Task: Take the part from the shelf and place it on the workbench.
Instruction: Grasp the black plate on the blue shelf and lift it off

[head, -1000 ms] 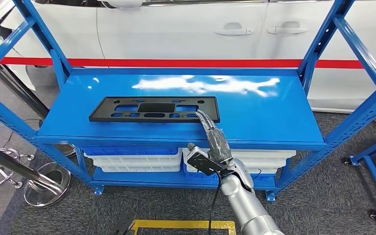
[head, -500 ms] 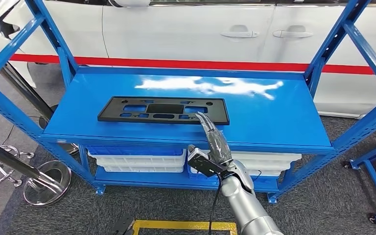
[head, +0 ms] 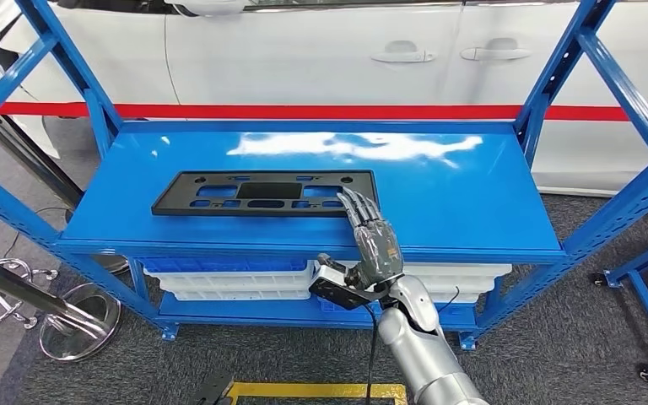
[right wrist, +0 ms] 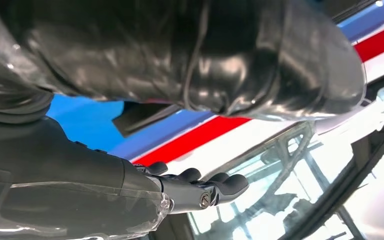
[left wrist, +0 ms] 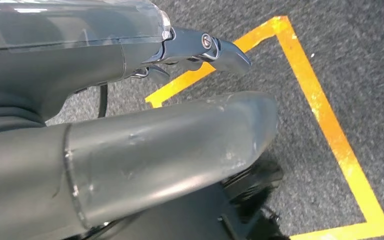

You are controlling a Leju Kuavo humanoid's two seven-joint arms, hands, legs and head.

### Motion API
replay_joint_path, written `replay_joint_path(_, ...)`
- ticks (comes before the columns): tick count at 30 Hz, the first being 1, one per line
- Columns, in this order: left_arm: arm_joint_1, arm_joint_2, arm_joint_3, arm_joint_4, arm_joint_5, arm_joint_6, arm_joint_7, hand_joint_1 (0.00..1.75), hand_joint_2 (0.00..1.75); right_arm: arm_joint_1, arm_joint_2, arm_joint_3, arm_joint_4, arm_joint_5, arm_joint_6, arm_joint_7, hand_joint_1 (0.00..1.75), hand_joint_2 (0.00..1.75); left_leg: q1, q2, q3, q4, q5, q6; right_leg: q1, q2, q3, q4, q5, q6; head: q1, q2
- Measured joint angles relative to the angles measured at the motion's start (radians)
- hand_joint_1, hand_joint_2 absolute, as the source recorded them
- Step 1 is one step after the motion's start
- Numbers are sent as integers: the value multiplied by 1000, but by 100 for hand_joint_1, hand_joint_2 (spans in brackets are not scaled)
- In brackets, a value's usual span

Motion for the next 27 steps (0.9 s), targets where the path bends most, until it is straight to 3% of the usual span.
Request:
replay_joint_path(2,-4,0,-2,0,0,0,0,0,0,-2,-1,4,0,10,-6,3,0,0,-6,-1,37,-81,22,11,2,0,0,0,0,9,0,0)
replay_joint_path(6,-3,-2,-6,0,-2,-2,0,0,0,-3,-2,6,0,37,-32,7,0,0,-5,-1,44,-101,28,31,0,-1,-4,7,-9,33,0,0)
replay_joint_path(8,-4,-3,-6,0,-2,-2,1,0,0,-4,-4,7,-1,42,-40,9,0,0,-1,1,47,-109,33,41,0,-2,-38,86,-58,39,0,0)
replay_joint_path(10,-4,-4,-7,0,-2,-2,1,0,0,0,-7,7,0,45,-41,10,0,0,-3,1,45,-108,33,44,-1,-2,-102,219,-120,42,0,0)
replay_joint_path(11,-3,-4,-7,0,-2,-2,1,0,0,3,-9,7,0,47,-41,11,0,0,-4,1,45,-107,32,45,-1,-2,-125,264,-132,43,0,0)
replay_joint_path(12,-2,-4,-7,0,-2,-2,1,0,0,5,-11,7,0,49,-42,11,0,0,-4,0,45,-106,32,45,-1,-2,-131,275,-125,43,0,0)
replay_joint_path(13,-2,-4,-7,0,-2,-3,1,0,0,7,-12,7,0,50,-42,11,0,0,-4,0,45,-104,31,44,-1,-2,-118,247,-100,43,0,0)
replay_joint_path(15,-2,-5,-7,0,-2,-3,1,0,0,5,-13,7,0,52,-43,12,0,0,-4,-2,46,-97,26,39,0,-3,-50,111,-34,37,0,0)
replay_joint_path(17,-3,-7,-7,0,-3,-3,1,0,0,4,-13,7,0,55,-48,12,0,0,-7,-2,43,-87,20,29,3,-3,-4,13,-4,29,0,0)
replay_joint_path(20,-4,-7,-7,0,-4,-3,1,0,0,3,-15,11,0,90,-74,25,0,0,-8,-2,40,-85,17,14,7,-1,-3,6,-5,14,0,0)
replay_joint_path(22,-5,-7,-8,0,-8,-4,1,0,0,0,-16,19,0,150,-111,53,0,0,-6,-2,29,-57,-4,3,3,-1,-1,2,-3,3,0,0)
replay_joint_path(25,-7,-7,-14,0,-13,-6,2,0,0,-6,-19,37,8,256,-156,104,0,0,-2,-1,-51,118,-93,-11,1,-3,-1,1,-3,-6,0,0)
replay_joint_path(26,-7,-7,-15,0,-14,-7,3,0,0,-7,-21,41,13,278,-161,117,0,0,-2,-1,-80,176,-112,-13,2,-3,-1,1,-3,-6,0,0)
replay_joint_path(27,-6,-7,-16,0,-15,-8,4,0,0,-8,-23,45,18,293,-162,128,0,0,-2,-1,-95,203,-113,-13,2,-3,-1,1,-3,-7,0,0)
